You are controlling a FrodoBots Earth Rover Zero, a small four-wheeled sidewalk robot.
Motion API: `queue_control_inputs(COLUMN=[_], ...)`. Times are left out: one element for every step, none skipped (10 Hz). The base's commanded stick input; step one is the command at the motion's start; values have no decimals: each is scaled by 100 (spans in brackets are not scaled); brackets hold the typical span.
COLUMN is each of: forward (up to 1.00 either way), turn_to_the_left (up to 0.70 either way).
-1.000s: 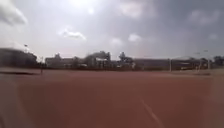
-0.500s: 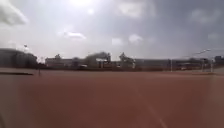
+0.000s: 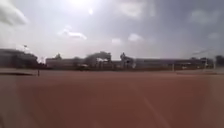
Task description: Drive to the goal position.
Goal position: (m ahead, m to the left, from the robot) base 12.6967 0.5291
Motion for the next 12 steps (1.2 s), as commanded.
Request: queue_control_inputs(forward=[70, 70, 70, 70, 70, 70, 70, 70, 70, 70, 70, 70], turn_to_the_left=[0, 0, 0, 0, 0, 0, 0, 0, 0, 0, 0, 0])
